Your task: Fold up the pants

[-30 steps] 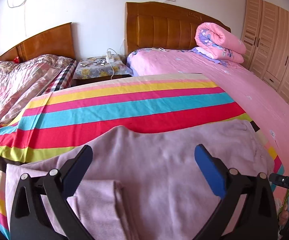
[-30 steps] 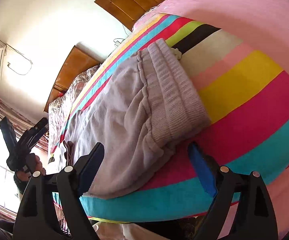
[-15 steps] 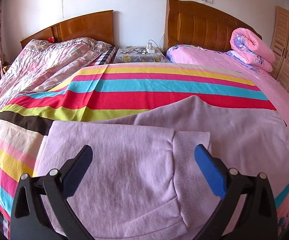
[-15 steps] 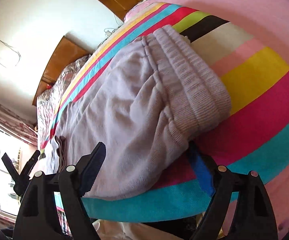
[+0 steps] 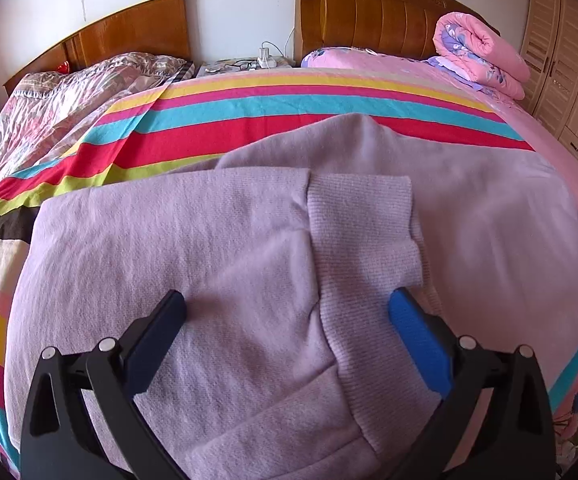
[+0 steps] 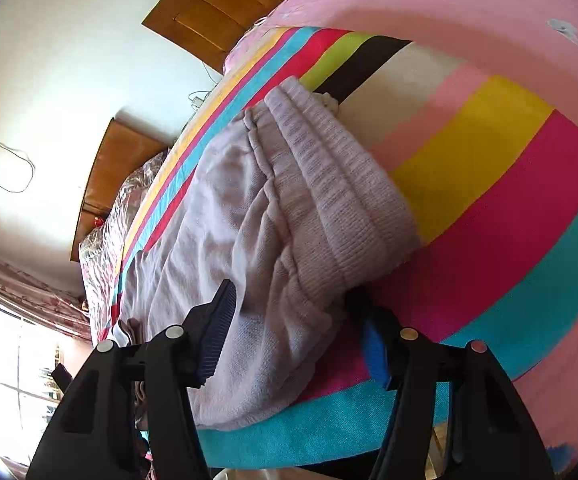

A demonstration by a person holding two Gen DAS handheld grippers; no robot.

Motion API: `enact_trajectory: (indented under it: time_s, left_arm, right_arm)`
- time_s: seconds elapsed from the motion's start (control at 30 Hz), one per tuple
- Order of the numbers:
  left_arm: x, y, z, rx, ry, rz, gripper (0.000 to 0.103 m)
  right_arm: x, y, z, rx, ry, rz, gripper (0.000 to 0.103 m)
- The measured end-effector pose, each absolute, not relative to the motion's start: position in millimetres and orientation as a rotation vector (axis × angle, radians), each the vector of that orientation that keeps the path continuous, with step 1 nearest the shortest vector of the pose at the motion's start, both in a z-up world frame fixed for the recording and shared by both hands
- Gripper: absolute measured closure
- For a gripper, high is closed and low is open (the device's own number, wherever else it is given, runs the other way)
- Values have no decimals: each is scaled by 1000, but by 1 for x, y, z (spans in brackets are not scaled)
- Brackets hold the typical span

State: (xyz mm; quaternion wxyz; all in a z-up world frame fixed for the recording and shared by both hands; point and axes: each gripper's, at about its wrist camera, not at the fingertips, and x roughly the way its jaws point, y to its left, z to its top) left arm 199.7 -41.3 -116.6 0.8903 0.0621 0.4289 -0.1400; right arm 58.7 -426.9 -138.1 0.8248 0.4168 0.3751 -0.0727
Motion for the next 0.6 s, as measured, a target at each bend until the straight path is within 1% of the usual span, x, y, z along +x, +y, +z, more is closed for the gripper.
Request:
enact_trajectory:
  time_s: [0.07, 0.13, 0.2, 0.6]
  left_arm:
    - [201, -41, -116, 127, 894, -294, 1]
    - [201, -42, -118, 135, 900, -286, 1]
    - [201, -43, -118, 144, 899, -275, 1]
    - [202, -45, -118, 141, 900, -270, 1]
  right_arm:
    - [65, -419, -135, 829, 809, -172, 41]
    - [67, -416, -134, 832, 801, -167, 33]
    - [68, -417, -134, 845, 792, -169, 31]
    - [70, -414, -132, 834, 791, -178, 31]
